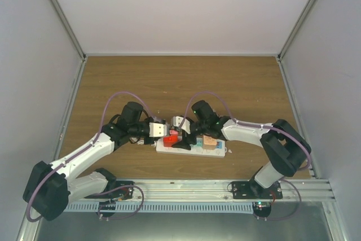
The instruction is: Pull the plug off the socket
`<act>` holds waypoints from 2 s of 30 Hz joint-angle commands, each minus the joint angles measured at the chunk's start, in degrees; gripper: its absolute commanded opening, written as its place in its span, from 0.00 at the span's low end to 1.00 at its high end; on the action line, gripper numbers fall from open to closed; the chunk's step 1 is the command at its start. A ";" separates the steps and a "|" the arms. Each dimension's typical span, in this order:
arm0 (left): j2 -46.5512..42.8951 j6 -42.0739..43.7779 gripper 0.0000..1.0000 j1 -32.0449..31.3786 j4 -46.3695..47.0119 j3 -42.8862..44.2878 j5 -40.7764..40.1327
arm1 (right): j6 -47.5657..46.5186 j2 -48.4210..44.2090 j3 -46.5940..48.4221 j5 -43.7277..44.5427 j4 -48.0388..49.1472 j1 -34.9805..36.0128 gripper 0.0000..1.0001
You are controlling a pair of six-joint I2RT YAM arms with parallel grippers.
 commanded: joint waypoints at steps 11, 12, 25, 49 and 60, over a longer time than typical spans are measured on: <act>-2.05 -1.17 0.08 0.42 1.52 -2.59 1.00 | -1.88 3.12 2.36 5.46 -0.24 2.25 0.64; -1.97 -1.33 0.10 0.52 1.57 -2.54 1.08 | -2.39 3.11 2.47 5.31 -0.47 2.22 0.62; 1.23 -1.33 0.42 1.40 0.21 -0.25 3.20 | -12.43 1.24 1.30 0.47 -6.29 0.66 0.44; 9.95 -11.14 0.26 1.41 2.83 3.72 8.96 | -12.34 1.49 2.70 -4.07 -7.69 -4.45 0.52; 11.46 -12.44 0.27 1.16 2.37 4.77 10.58 | -10.04 1.77 3.13 -5.46 -6.36 -4.39 0.67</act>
